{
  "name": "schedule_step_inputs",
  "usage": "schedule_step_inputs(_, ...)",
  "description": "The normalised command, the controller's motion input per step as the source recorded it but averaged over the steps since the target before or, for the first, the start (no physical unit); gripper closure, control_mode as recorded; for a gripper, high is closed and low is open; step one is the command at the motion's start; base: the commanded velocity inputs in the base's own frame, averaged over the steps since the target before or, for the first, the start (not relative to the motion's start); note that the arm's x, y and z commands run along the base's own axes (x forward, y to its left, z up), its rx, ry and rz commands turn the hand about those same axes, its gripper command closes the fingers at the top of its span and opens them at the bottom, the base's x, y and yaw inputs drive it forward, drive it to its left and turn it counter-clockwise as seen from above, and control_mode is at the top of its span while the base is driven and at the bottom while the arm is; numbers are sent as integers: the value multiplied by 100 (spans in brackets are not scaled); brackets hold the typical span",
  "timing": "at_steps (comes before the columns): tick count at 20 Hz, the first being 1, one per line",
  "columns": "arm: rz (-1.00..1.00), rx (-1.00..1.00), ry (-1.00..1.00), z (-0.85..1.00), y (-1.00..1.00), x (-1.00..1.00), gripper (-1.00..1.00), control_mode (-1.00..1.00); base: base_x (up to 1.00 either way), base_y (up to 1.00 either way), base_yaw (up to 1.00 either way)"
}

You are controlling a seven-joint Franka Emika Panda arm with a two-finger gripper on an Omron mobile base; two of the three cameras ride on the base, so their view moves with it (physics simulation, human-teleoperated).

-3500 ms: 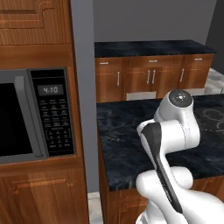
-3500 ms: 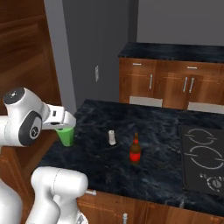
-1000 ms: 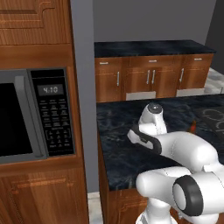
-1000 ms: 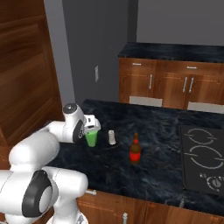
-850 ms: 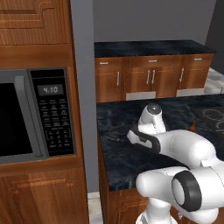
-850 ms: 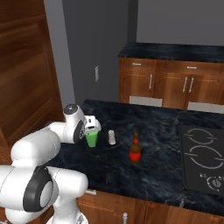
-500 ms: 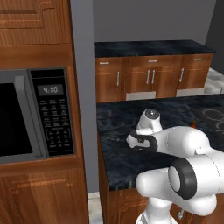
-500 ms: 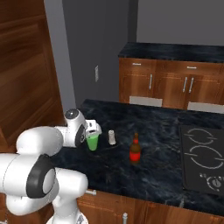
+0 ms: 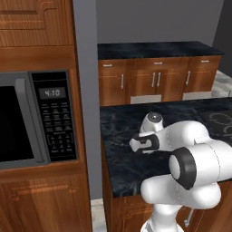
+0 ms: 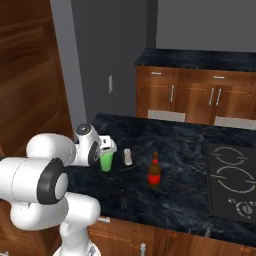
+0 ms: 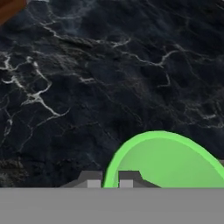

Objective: Open the cabinet directly in front. Then move the beer and the cup to the dining counter with the candle on it.

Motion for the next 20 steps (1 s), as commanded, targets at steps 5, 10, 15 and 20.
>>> schedule_step_inputs(5,0,0,0,0,0,0,-100,-100,0,0,0)
schedule_step_inputs(10,-1,0,0,15,0,0,-100,-100,0,0,0)
schedule_step_inputs(15,-3,0,0,69,0,0,-100,-100,0,0,0)
schedule_step_inputs(20,0,0,-1,100,-5,-66,-100,-100,0,0,0)
